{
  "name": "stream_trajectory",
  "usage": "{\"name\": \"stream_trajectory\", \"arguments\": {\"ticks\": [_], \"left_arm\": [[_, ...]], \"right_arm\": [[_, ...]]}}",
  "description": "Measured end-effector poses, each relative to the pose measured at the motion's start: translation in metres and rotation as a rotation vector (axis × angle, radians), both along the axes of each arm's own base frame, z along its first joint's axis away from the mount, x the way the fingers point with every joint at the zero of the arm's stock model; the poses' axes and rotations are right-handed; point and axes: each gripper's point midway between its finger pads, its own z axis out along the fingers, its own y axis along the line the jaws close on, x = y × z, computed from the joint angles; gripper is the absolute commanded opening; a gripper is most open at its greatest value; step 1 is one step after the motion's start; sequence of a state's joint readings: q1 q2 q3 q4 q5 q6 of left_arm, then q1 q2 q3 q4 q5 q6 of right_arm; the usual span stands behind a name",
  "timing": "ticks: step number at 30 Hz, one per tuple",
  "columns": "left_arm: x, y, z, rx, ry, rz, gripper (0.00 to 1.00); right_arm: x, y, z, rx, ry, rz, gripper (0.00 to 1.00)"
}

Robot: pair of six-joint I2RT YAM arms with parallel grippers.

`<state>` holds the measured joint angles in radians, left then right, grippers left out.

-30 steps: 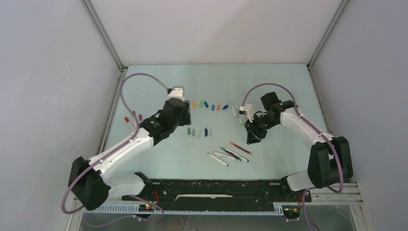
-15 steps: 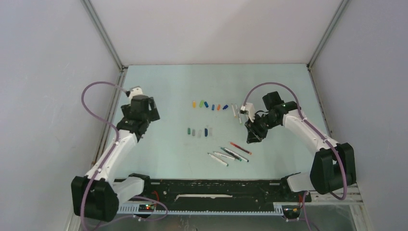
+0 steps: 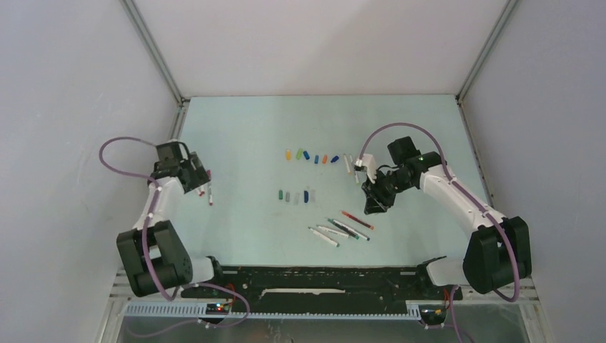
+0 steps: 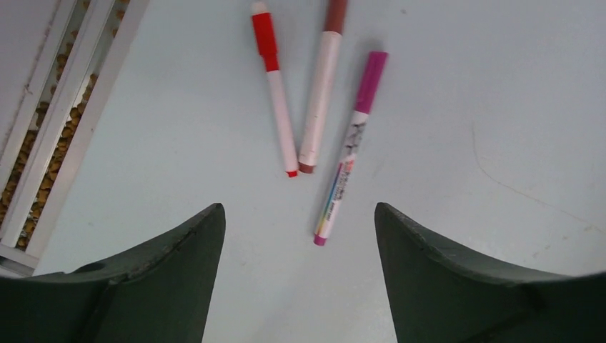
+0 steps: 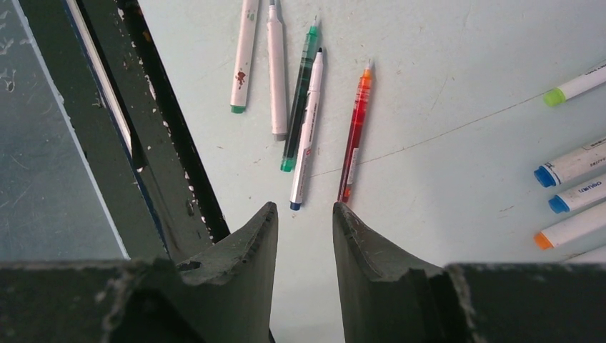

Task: Open the pen caps
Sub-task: Pick up the pen from the center of the board.

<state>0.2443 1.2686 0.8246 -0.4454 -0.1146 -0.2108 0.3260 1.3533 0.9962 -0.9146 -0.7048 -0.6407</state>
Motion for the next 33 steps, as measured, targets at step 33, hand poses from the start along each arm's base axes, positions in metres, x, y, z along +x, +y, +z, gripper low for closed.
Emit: {"name": "stream_trajectory", "arguments": {"ticks": [33], "left_arm": [[0.034,0.05,-0.055,-0.145,0.209,0.184,0.43]], "right_arm": [[-0.005,0.004,0.003,0.005,-0.012,0.031,0.37]]}}
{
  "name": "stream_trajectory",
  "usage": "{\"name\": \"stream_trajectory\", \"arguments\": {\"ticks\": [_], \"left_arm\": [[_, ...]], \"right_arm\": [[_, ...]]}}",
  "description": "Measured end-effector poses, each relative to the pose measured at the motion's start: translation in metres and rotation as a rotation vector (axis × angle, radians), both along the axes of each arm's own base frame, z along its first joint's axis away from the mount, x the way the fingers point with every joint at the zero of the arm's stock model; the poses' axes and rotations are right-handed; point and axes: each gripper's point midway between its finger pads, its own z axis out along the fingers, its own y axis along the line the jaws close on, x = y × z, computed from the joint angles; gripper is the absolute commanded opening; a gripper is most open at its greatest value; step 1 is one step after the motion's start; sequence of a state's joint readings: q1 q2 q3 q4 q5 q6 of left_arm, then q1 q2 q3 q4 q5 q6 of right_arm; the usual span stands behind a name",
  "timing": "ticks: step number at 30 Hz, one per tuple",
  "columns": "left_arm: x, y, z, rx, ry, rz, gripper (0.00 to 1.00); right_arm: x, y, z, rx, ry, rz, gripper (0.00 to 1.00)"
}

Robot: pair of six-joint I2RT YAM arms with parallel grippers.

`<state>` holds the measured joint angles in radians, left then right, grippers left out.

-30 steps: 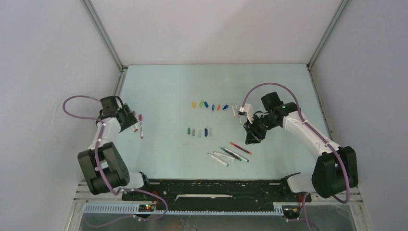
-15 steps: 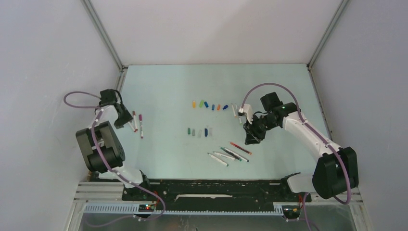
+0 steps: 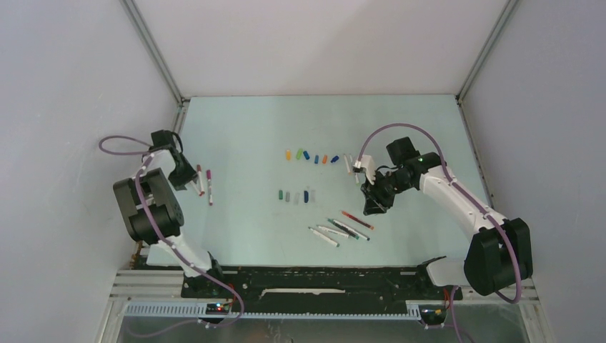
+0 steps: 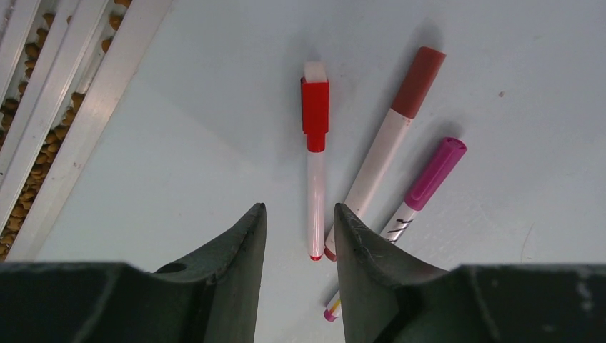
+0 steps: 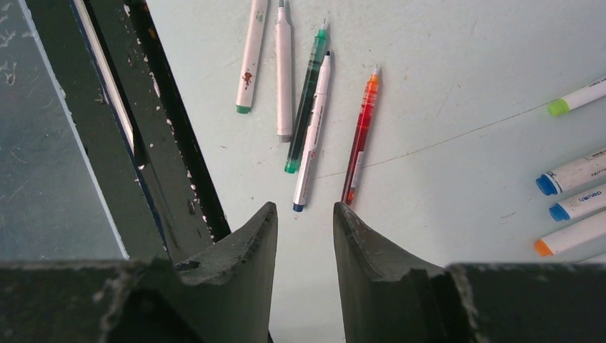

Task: Open the pen caps
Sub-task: Pick up the pen from the center of the board.

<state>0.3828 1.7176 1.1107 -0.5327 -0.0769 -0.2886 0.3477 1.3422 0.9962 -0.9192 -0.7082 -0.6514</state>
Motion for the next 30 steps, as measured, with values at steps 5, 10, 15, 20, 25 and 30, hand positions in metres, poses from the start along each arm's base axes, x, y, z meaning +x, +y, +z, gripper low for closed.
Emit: {"name": "stream_trajectory", "arguments": {"ticks": [5,10,15,20,25,30], "left_arm": [[-0.005,-0.001,-0.008,-0.01,0.043,0.004,0.43],[-0.002,0.002,-0.01,0.0,0.077,0.014,0.42],[-0.001,0.002,-0.017,0.012,0.122,0.017,0.42],[-0.006,0.0,-0.019,0.013,0.15,0.013,0.42],[-0.006,-0.003,-0.02,0.009,0.159,0.004,0.4],[-0.005,-0.006,-0.022,0.004,0.17,-0.004,0.27]], "right_arm": [[0.0,0.0,0.0,0.0,-0.004,0.006,0.38],[0.0,0.0,0.0,-0.001,-0.006,0.01,0.38],[-0.001,0.0,0.0,-0.001,-0.004,0.01,0.38],[-0.001,0.0,0.0,-0.002,-0.002,0.01,0.38],[-0.001,0.0,0.0,-0.002,-0.002,0.01,0.38],[-0.001,0.0,0.0,-0.002,-0.001,0.011,0.38]]}}
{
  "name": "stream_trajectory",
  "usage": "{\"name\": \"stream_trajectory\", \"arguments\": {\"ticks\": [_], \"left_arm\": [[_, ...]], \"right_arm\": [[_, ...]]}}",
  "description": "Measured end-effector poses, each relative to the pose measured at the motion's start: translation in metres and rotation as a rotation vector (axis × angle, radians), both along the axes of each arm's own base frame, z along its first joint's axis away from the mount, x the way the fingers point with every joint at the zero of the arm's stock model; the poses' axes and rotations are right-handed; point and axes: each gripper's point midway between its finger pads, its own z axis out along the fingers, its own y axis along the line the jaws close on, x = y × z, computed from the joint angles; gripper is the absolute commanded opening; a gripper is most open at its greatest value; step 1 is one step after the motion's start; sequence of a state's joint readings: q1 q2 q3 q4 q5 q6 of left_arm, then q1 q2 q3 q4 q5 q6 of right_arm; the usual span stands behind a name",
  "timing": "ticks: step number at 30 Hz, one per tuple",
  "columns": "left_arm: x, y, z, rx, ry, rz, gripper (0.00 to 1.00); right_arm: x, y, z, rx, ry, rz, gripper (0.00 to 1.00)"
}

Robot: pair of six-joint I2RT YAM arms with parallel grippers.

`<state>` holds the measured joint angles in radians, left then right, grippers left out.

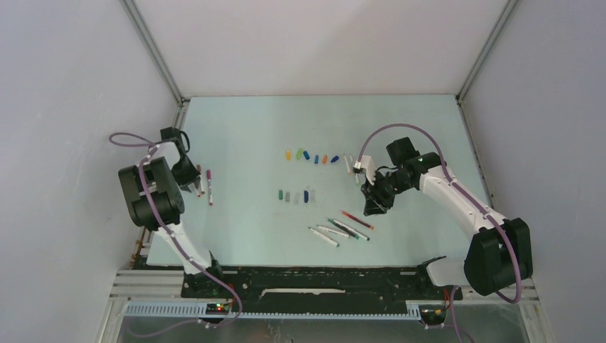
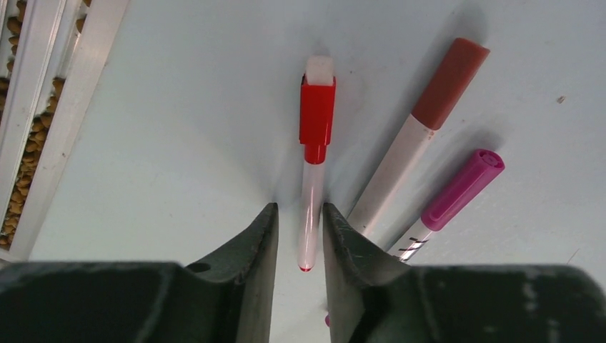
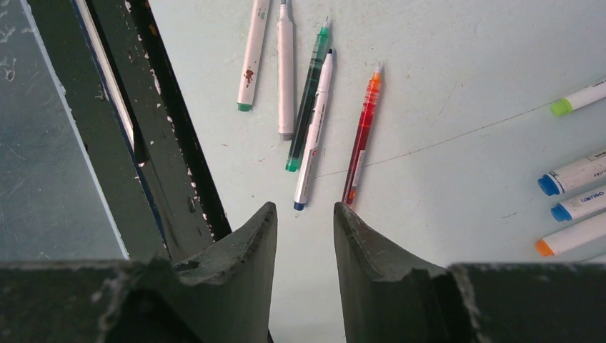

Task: Open the pen caps
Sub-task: Pick up the pen from the center of the board.

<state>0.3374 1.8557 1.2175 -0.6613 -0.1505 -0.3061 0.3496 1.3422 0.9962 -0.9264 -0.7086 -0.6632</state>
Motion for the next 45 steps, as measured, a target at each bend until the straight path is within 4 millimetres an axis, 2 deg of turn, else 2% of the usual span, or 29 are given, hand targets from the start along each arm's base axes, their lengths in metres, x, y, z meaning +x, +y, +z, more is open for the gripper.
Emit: {"name": "stream_trajectory", "arguments": {"ticks": [8,16,19,22,26,29,33,40,43,45], "left_arm": [[-0.001,-0.001,-0.001,-0.007,0.01,-0.002,0.05],[0.0,-0.001,0.004,-0.002,-0.002,-0.002,0.0],[0.004,0.0,0.022,0.017,-0.06,-0.002,0.0],[0.004,-0.001,0.048,0.037,-0.144,0.001,0.0],[0.002,-0.015,0.08,0.013,-0.281,-0.006,0.0],[-0.003,-0.038,0.093,-0.06,-0.377,-0.033,0.0],[-0.007,-0.09,0.106,-0.194,-0.495,-0.126,0.0],[-0.02,-0.213,0.13,-0.479,-0.708,-0.362,0.0],[-0.032,-0.273,0.142,-0.615,-0.773,-0.484,0.0],[-0.038,-0.305,0.153,-0.687,-0.812,-0.55,0.0]], "right_arm": [[-0.001,0.0,0.0,0.003,0.002,0.001,0.38],[-0.001,0.0,0.005,0.022,-0.005,-0.001,0.38],[-0.001,0.0,0.006,0.024,-0.007,-0.001,0.38],[-0.002,0.0,0.007,0.028,-0.008,0.0,0.38],[-0.003,0.002,0.009,0.042,-0.01,0.006,0.38],[-0.007,0.007,0.013,0.067,-0.003,0.023,0.38],[-0.018,0.02,0.019,0.114,0.015,0.074,0.38],[-0.029,0.042,0.036,0.237,0.07,0.104,0.41],[-0.03,0.052,0.049,0.318,0.099,0.099,0.43],[-0.027,0.059,0.061,0.384,0.118,0.085,0.44]]}}
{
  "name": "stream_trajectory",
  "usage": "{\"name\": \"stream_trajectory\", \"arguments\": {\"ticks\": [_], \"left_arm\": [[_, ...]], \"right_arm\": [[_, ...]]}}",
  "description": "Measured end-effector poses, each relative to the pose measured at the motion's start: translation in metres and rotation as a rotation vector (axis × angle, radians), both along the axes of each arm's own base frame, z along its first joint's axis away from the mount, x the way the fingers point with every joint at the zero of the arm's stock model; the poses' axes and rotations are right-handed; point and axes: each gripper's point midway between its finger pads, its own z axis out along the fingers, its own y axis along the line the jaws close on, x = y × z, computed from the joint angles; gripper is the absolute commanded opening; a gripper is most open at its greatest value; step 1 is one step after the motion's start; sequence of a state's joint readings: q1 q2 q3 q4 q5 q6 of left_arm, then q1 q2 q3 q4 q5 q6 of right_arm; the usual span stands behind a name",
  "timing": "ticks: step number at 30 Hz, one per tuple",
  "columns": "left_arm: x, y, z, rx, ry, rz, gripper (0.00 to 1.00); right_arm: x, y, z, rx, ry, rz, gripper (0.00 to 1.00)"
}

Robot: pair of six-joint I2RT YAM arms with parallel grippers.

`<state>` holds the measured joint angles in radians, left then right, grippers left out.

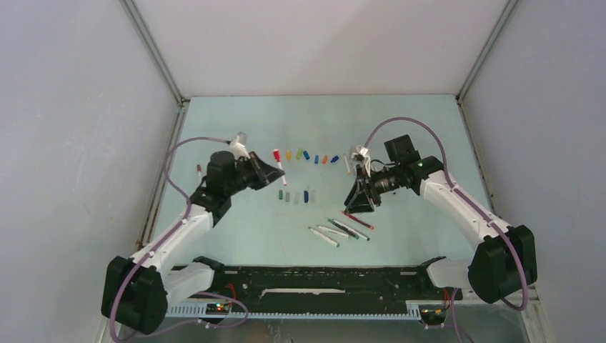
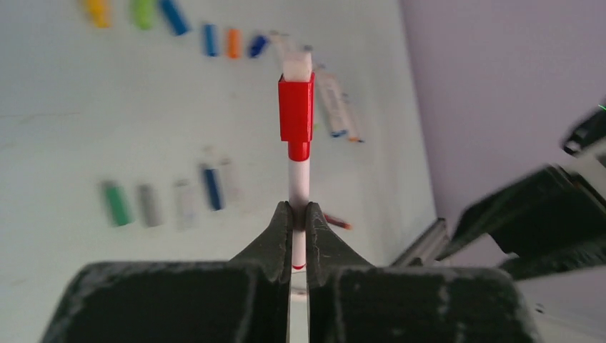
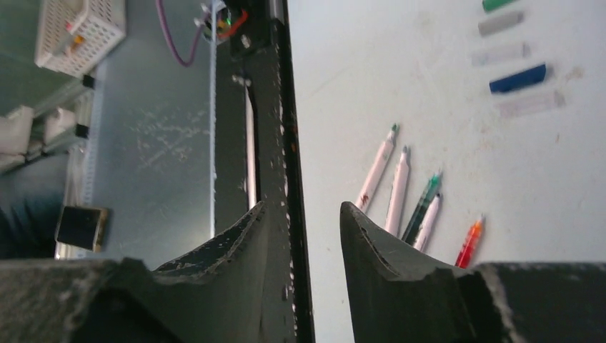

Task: Open the pen caps
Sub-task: Pick up the pen from the center of the board, then open the pen cap from the pen.

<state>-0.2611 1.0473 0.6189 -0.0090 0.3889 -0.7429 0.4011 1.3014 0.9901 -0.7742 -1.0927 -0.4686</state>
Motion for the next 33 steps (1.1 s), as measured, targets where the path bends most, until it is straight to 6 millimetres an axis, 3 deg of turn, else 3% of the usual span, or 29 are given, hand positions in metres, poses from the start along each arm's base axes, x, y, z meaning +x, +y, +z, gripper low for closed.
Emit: {"name": "stream_trajectory", "arguments": {"ticks": [2,7,14,21,33], "left_arm": [[-0.008,-0.032,0.018,-0.058,-0.063,-0.074,0.0],[-0.023,-0.09,0.052,-0.168,-0.185,-0.179,0.0],[-0.037,-0.159,0.045,-0.214,-0.18,-0.261,0.0],[-0.042,-0.193,0.065,-0.282,-0.224,-0.295,0.0],[-0.053,-0.215,0.063,-0.331,-0.214,-0.32,0.0]], "right_arm": [[0.005,0.003,0.01,0.067,0.031,-0.026,0.45],[0.025,-0.004,0.018,0.209,0.144,-0.124,0.48],[0.028,-0.006,0.034,0.294,0.193,-0.139,0.55],[0.043,-0.011,0.038,0.296,0.18,-0.205,0.63],[0.051,-0.015,0.037,0.285,0.211,-0.26,0.53]]}}
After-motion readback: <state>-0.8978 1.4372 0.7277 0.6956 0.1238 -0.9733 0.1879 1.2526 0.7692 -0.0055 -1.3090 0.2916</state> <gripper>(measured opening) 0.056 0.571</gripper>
